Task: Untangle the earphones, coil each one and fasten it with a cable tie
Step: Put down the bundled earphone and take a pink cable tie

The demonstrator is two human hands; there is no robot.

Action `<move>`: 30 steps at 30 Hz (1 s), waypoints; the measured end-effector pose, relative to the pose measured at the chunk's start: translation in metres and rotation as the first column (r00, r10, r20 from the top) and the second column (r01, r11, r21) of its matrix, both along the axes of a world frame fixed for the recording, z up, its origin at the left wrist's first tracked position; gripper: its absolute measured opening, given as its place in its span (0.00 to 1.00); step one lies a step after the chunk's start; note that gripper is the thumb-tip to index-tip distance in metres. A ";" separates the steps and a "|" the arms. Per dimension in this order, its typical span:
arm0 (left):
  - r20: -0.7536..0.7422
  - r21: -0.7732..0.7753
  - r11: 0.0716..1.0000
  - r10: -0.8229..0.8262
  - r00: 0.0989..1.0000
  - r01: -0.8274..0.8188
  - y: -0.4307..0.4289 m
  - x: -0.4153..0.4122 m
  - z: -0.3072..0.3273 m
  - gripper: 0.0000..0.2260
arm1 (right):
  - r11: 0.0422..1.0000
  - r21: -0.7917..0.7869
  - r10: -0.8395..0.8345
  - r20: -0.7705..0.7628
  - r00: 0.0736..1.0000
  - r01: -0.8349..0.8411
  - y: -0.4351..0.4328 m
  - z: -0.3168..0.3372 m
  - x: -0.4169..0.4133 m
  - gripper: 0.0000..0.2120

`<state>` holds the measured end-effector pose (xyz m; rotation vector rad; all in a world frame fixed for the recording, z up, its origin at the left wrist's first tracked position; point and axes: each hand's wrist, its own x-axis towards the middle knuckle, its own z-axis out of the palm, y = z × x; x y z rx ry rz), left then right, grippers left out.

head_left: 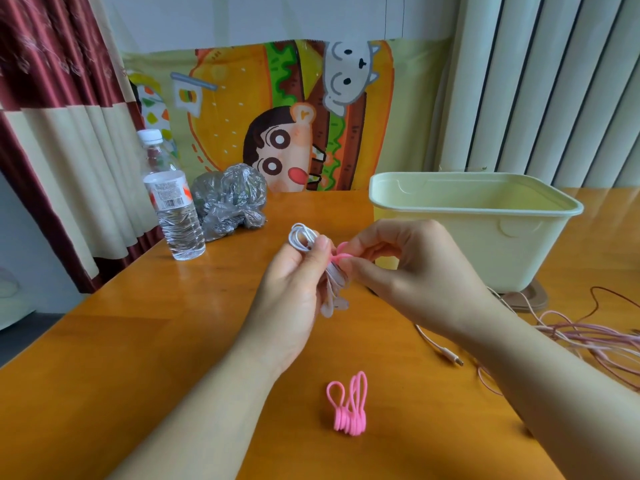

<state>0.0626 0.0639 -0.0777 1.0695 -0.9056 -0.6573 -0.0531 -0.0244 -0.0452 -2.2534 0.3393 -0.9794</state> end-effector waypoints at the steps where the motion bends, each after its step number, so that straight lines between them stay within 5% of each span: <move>1: -0.017 0.004 1.000 0.013 1.000 -0.013 0.000 0.001 0.000 0.10 | 1.000 0.008 0.002 0.002 1.000 -0.003 0.000 0.000 0.001 0.02; 7: 0.131 0.113 0.994 -0.022 0.991 0.007 0.004 0.012 0.004 0.11 | 0.991 0.129 0.041 0.014 0.999 -0.043 -0.001 0.002 -0.002 0.05; 12: 0.098 0.065 0.998 -0.027 0.995 0.021 0.005 0.011 0.005 0.05 | 0.943 0.320 0.073 0.069 0.995 -0.092 -0.004 -0.002 0.001 0.02; 22: 0.013 0.090 0.996 -0.009 1.000 0.007 0.003 0.007 0.002 0.09 | 0.993 0.098 0.062 -0.017 0.998 -0.060 -0.006 -0.007 0.004 0.04; 30: -0.158 0.092 0.988 -0.108 0.981 0.124 0.003 0.005 0.005 0.12 | 0.993 0.104 0.047 -0.003 0.999 -0.046 -0.010 -0.007 0.002 0.02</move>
